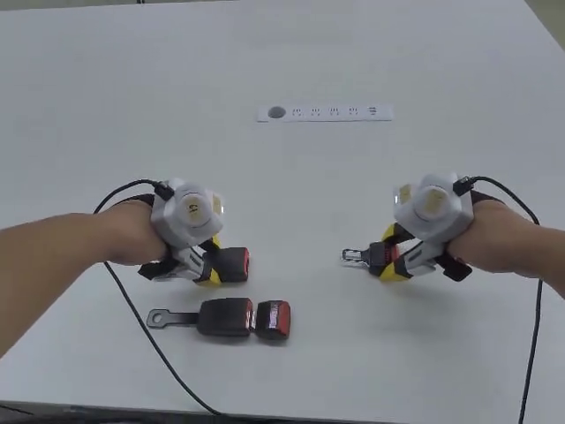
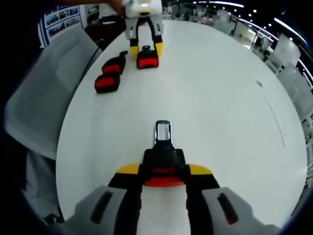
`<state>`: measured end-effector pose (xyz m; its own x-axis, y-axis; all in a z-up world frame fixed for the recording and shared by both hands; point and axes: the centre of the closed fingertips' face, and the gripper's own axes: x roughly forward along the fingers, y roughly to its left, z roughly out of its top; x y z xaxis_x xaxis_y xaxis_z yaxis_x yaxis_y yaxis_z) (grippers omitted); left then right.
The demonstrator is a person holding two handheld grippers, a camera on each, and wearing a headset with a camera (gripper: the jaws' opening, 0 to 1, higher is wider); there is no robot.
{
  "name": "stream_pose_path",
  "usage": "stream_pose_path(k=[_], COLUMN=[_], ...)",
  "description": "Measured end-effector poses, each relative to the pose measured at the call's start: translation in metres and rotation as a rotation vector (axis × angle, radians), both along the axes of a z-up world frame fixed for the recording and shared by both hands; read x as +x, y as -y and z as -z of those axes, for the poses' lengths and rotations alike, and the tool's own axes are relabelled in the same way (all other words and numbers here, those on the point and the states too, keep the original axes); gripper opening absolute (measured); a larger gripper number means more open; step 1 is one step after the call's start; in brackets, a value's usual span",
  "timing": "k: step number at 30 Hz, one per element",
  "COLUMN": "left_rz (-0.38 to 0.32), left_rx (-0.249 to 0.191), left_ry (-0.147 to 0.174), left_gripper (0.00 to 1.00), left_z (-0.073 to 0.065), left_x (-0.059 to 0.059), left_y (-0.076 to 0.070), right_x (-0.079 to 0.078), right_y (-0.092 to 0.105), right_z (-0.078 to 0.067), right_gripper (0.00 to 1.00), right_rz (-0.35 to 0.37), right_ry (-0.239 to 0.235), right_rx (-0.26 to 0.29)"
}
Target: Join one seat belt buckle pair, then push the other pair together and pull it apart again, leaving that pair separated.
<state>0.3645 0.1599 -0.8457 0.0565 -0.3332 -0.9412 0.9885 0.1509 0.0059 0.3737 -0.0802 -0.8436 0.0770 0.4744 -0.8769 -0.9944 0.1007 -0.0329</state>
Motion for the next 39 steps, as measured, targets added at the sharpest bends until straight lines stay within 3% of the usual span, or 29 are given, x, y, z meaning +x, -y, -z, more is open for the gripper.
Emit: stream_pose_path(k=[12, 23, 29, 39], left_rz=[-0.017, -0.021, -0.013, 0.004], left_rx=[-0.002, 0.025, 0.024, 0.012], left_ry=[-0.004, -0.002, -0.001, 0.001], left_gripper=[0.33, 0.33, 0.33, 0.33], left_z=[0.000, 0.000, 0.000, 0.000], left_x=[0.001, 0.001, 0.001, 0.001], left_y=[0.000, 0.000, -0.001, 0.000], right_x=[-0.001, -0.011, -0.014, -0.008], right_y=[-0.008, -0.074, -0.108, -0.143], right_z=[0.001, 0.000, 0.000, 0.001], right_gripper=[0.34, 0.34, 0.34, 0.33], right_rz=[0.033, -0.008, -0.032, -0.060], right_ry=[0.006, 0.018, 0.028, 0.028], right_rx=[-0.019, 0.047, 0.053, 0.026])
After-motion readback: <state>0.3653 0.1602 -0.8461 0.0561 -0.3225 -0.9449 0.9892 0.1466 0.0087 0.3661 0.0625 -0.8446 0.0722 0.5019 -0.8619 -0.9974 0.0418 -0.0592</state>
